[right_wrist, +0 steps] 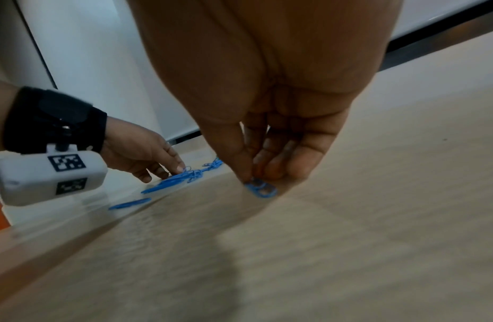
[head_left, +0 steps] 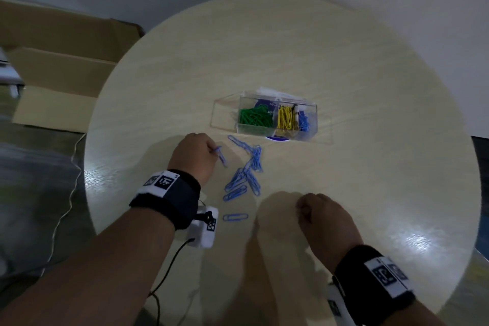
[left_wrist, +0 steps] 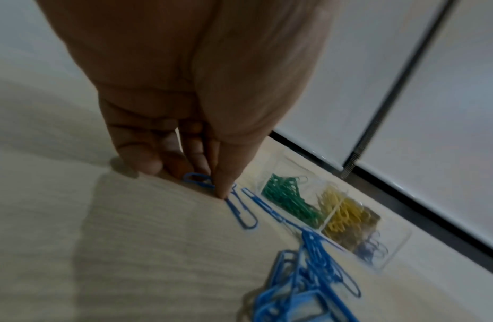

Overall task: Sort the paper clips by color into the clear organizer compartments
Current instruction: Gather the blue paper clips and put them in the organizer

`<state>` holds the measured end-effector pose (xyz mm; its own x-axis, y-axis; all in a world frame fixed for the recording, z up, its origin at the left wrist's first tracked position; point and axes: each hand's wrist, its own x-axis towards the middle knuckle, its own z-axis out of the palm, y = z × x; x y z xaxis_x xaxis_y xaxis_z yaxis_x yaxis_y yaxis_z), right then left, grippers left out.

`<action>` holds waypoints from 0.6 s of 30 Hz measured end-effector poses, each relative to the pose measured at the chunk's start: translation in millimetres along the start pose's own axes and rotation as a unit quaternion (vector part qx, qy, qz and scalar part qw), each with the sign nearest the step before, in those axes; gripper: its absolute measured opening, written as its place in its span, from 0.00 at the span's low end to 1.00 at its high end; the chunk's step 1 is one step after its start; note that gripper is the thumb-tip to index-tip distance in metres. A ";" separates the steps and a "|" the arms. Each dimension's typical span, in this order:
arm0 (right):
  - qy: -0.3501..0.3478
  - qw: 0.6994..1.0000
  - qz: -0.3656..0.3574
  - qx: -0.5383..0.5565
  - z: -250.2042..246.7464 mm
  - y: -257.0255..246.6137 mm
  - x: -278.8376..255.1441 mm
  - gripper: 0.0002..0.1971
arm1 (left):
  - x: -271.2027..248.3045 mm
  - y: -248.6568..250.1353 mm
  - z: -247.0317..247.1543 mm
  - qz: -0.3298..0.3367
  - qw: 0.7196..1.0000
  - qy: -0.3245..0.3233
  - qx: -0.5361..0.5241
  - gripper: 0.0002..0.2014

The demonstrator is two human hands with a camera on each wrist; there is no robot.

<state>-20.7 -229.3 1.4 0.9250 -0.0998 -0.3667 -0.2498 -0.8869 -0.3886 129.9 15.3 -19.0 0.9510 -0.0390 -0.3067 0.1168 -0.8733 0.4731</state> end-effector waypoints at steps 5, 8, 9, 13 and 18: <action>-0.024 1.000 0.006 0.008 7.5 0.9 -15.6 0.09 | -20.9 -10.8 -4.9 0.032 0.999 -0.010 0.004 0.08; -0.012 1.000 -0.008 0.016 12.1 -4.0 -14.2 0.04 | -46.2 -11.9 4.0 0.099 0.995 0.015 0.003 0.07; -0.002 1.000 -0.010 0.022 12.0 -7.4 -8.2 0.04 | -54.9 -10.8 8.3 0.122 0.992 0.024 0.004 0.07; 0.033 0.999 -0.009 0.040 8.8 -29.6 32.4 0.07 | -75.2 -7.0 22.6 0.160 0.986 0.018 0.049 0.17; 0.004 0.999 -0.025 0.037 8.6 -67.6 65.3 0.16 | -83.5 -16.1 18.7 0.161 0.985 0.024 0.051 0.14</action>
<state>54.2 -172.0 -3.6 0.9386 -0.0606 -0.3396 -0.2244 -0.8548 -0.4679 43.3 23.5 -16.5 0.9466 -0.3019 -0.1134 -0.2210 -0.8634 0.4535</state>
